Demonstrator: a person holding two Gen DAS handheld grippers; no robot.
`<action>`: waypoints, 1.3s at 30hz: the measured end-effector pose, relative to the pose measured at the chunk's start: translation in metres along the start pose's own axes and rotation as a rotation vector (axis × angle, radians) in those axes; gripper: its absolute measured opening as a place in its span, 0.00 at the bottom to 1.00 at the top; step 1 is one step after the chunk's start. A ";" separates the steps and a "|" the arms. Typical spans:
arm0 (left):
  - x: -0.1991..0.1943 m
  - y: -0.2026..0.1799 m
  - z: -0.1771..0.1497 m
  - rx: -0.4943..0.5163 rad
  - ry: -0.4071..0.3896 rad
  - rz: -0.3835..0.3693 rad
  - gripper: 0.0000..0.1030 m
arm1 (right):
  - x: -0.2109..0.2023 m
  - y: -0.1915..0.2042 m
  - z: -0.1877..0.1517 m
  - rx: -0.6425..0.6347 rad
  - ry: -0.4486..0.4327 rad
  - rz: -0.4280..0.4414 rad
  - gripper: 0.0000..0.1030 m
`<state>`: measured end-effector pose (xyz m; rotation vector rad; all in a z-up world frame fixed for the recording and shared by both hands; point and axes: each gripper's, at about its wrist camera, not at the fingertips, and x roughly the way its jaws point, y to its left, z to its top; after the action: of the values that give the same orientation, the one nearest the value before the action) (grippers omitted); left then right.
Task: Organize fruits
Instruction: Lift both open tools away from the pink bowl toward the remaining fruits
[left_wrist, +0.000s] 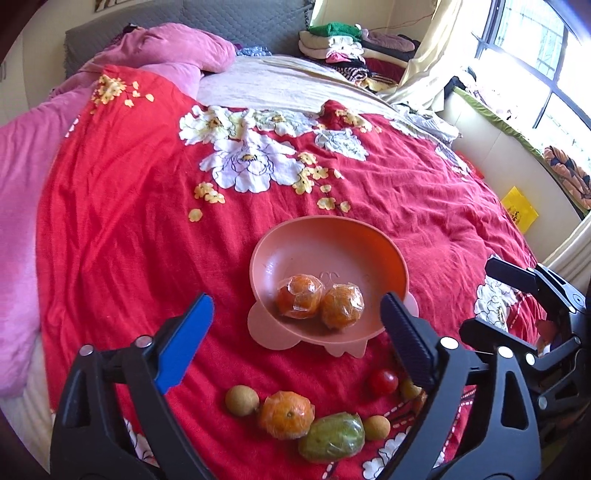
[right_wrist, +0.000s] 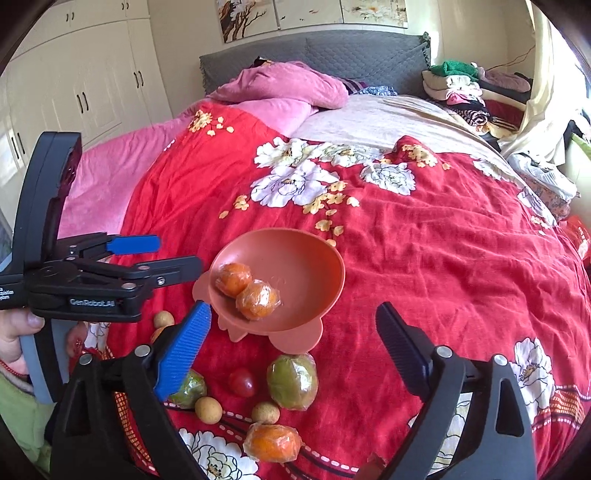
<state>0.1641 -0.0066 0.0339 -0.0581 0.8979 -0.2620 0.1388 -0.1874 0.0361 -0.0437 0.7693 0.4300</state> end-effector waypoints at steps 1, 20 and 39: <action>-0.003 0.000 -0.001 -0.001 -0.007 0.000 0.89 | -0.002 -0.001 0.000 0.002 -0.003 -0.002 0.90; -0.026 0.004 -0.025 -0.023 -0.004 0.023 0.91 | -0.024 -0.001 -0.017 0.002 -0.016 -0.027 0.94; -0.023 -0.010 -0.054 -0.001 0.041 0.034 0.91 | -0.025 0.006 -0.047 -0.003 0.036 -0.016 0.95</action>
<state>0.1065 -0.0074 0.0190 -0.0382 0.9390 -0.2318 0.0895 -0.1998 0.0200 -0.0601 0.8032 0.4158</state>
